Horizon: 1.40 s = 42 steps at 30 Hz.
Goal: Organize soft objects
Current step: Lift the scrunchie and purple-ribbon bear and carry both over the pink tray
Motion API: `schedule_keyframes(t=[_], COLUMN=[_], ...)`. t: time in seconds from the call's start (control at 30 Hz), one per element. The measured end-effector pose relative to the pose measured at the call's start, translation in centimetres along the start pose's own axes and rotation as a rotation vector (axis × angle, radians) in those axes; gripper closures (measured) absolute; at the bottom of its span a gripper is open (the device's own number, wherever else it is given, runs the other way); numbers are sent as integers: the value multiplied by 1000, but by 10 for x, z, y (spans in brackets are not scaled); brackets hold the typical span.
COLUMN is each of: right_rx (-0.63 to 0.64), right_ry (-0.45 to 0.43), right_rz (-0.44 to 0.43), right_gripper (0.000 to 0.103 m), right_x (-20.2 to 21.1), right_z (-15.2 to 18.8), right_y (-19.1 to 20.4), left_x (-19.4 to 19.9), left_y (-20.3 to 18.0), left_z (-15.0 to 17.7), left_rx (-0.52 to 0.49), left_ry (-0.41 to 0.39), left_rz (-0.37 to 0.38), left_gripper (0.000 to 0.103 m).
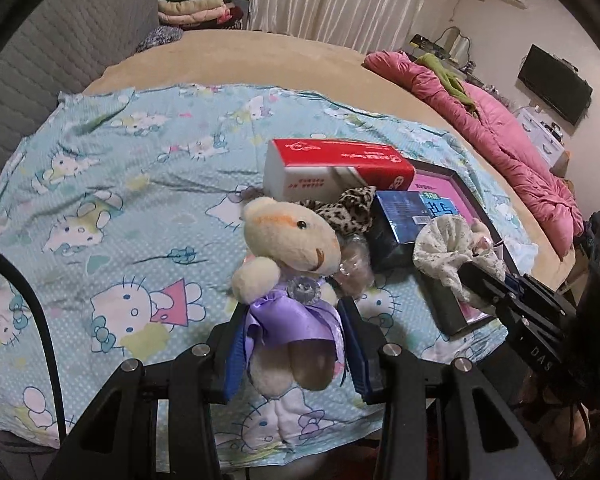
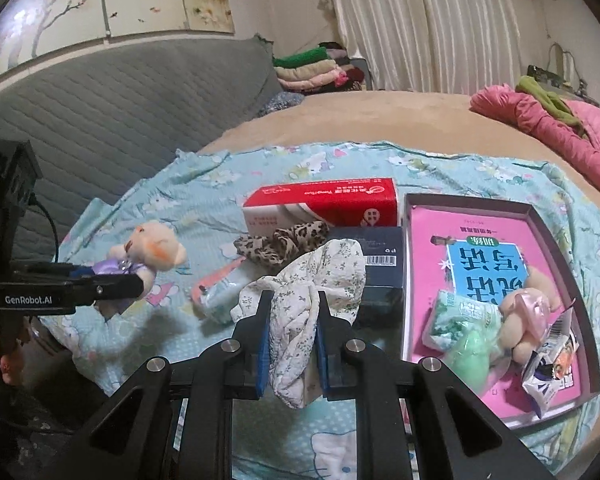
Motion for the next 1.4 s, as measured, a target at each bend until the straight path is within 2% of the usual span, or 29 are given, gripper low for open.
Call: schedule_keyframes(t=[0.4,0.77,1.07,1.4], right_rx=[-35,-132,-230,-356], right_ry=[-83,-171,-246,-274], right_rz=[5,49,165,256], right_gripper=[85,85,85,85], right_x=[22,50,79,100], right_z=[-15,-30,-36,-20], right_y=[-13,-54,-117,-183], left_x=[13,7,-16,-65], left_y=[-45,-103,-168,-219], left_z=[-19,-36,-44,-33], left_rx=[-76,-141,-241,-322], left_ry=[-35,-33,-4,71], left_rz=[-10,36,86,113], left_gripper=[60,60,60,60])
Point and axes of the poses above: each gripper's, at about its wrist camera, not at the fingertips, and x roughly against the way its jaws point, y to its left, z to its underside, the point moved 8 cm from there along -x, roughly the way its jaws point
